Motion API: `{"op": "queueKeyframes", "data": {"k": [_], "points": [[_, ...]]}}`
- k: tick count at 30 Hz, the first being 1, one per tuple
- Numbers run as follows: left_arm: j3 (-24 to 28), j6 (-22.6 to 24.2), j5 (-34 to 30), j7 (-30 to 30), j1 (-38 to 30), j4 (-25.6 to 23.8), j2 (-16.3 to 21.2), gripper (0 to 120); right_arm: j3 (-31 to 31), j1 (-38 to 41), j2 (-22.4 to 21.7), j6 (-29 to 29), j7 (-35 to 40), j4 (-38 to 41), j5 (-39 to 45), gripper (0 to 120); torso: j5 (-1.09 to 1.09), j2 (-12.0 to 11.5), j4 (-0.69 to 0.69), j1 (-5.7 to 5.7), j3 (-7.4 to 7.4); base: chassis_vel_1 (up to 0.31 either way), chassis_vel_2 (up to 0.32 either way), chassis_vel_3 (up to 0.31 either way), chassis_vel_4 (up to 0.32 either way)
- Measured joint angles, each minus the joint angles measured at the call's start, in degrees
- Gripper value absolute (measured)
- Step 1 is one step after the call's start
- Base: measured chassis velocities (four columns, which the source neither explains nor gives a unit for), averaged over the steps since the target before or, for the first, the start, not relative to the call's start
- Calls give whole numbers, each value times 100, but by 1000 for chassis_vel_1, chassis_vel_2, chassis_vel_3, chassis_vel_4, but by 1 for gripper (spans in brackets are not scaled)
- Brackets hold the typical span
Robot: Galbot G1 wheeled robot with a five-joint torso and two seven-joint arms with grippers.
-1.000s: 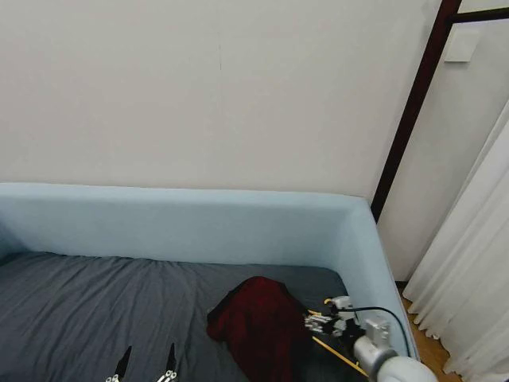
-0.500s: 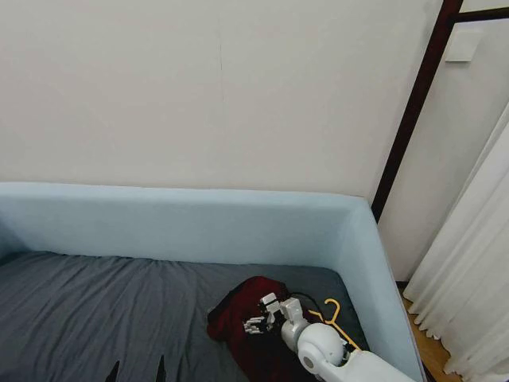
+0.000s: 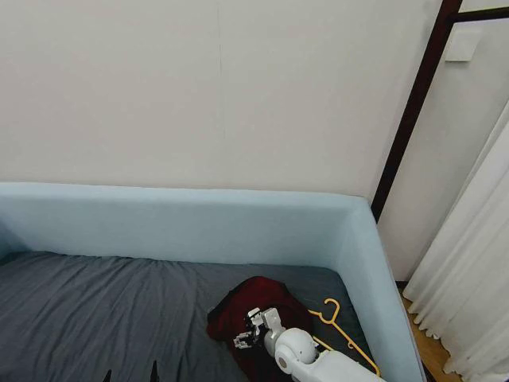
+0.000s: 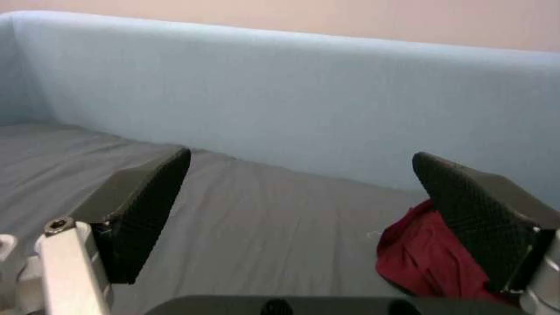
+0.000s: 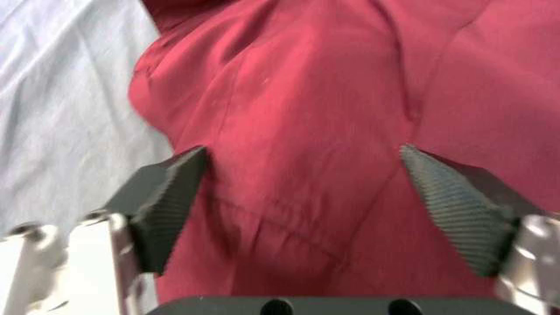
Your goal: Pick up the clothes from the sofa and hang them on the clothes hanger.
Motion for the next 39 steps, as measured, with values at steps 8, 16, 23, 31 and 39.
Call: {"op": "queueKeyframes", "data": {"k": [8, 16, 23, 31, 39], "points": [[-126, -41, -139, -13, -76, 61, -58, 100, 84, -31, -27, -31, -7, 86, 58, 55, 1, 0, 0, 0, 0, 0, 0, 0, 0], [-217, -74, -205, -32, -134, 174, 39, 100, 103, -77, 71, -74, -76, 56, 7, 29, 1, 1, 2, -1, -1, 0, 0, 0, 0], [-133, -74, -170, -33, -161, 190, -22, 100, 60, -88, 36, -52, -54, 95, 10, 0, 0, 1, 0, -1, 0, 0, 0, 0, 0], [-84, -74, -124, -33, -184, 202, -20, 100, 183, -98, -123, 224, -165, 352, -63, 0, 1, 0, 1, -1, 0, 0, 0, 0, 0], [-29, -112, -76, -13, -194, 170, -74, 100, 380, 117, -812, 580, -383, 1763, -449, 0, 2, 1, 2, -1, 0, 0, 0, 0, 0]]}}
